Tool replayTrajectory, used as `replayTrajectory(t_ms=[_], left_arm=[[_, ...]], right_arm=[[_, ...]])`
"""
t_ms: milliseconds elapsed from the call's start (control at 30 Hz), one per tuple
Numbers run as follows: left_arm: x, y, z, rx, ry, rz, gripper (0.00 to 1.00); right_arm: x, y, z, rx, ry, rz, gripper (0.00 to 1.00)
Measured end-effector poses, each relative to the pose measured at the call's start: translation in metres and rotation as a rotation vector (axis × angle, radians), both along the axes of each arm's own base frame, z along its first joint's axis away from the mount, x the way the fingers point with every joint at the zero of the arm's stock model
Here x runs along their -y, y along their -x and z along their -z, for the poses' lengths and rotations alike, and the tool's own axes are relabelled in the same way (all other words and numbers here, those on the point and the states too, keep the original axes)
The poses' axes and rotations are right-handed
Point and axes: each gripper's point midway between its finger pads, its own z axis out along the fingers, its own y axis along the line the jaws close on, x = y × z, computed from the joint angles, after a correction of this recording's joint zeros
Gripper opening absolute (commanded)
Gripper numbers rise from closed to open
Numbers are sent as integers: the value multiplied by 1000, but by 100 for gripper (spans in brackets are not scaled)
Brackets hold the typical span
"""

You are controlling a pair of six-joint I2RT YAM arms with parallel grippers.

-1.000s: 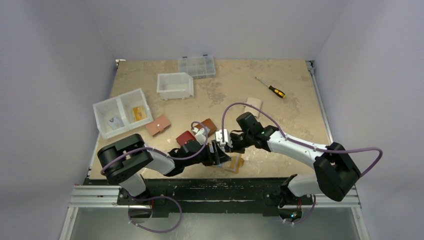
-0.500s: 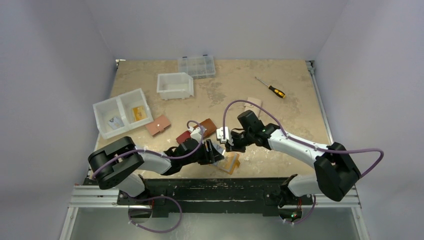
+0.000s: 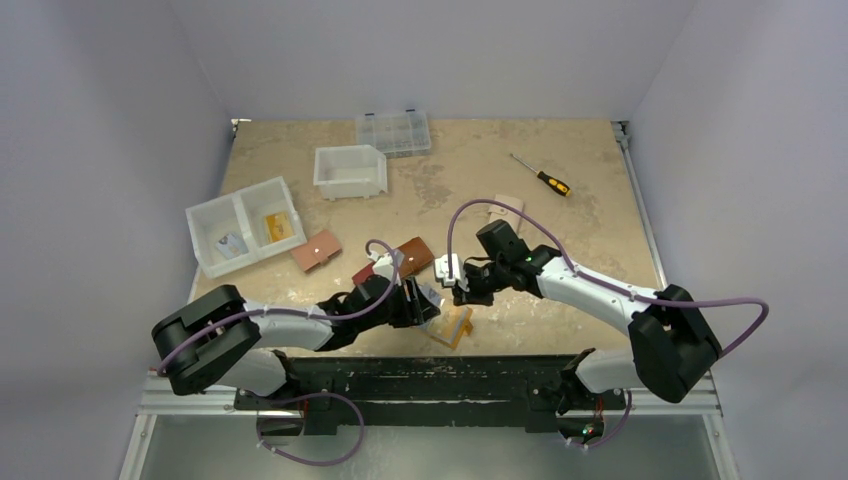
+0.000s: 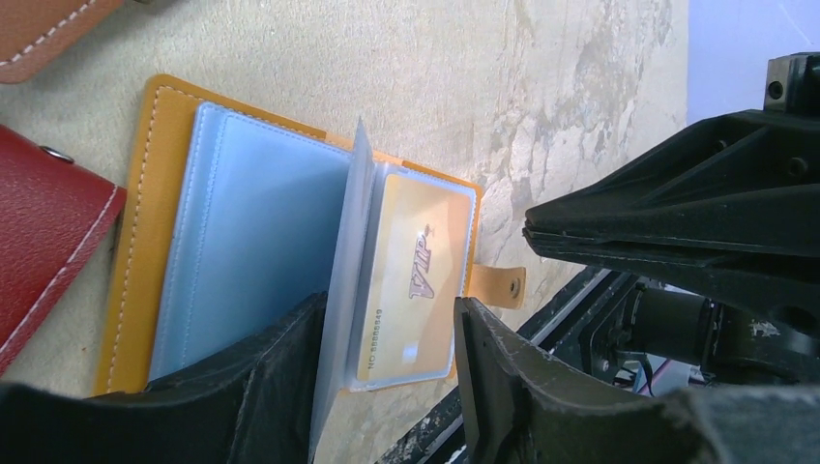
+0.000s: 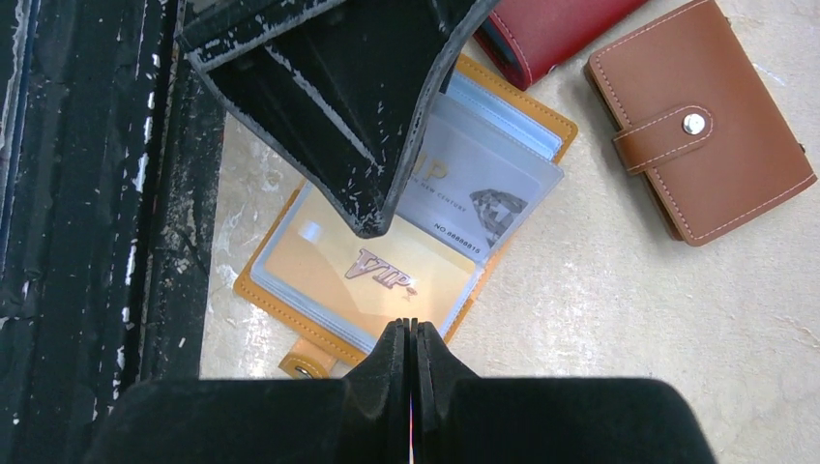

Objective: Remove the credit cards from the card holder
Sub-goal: Remove the credit card from the card holder.

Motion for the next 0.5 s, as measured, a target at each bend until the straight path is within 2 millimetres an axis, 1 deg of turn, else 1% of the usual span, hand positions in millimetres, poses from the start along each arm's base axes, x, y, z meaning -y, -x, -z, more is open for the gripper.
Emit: replayTrajectory(t_ms=[200,367,433,467,500], left_arm=[[-3,-2,-2,14,-31,-1,49],[-6,-4,0,20,-70,-4,42],[-7,-6,1,22,-86,-9,35],[-8,-7,0,26,-92,-12,27],[-9,-7,0,28,-100,-14,17]], right_arm=[[3,3,2,-1,13,-15,0],[3,3,3,3,16,-23,0],[4,3,3,3,18,-25,0],[4,3,3,3,18,-26,0],[4,4,4,2,20,-27,0]])
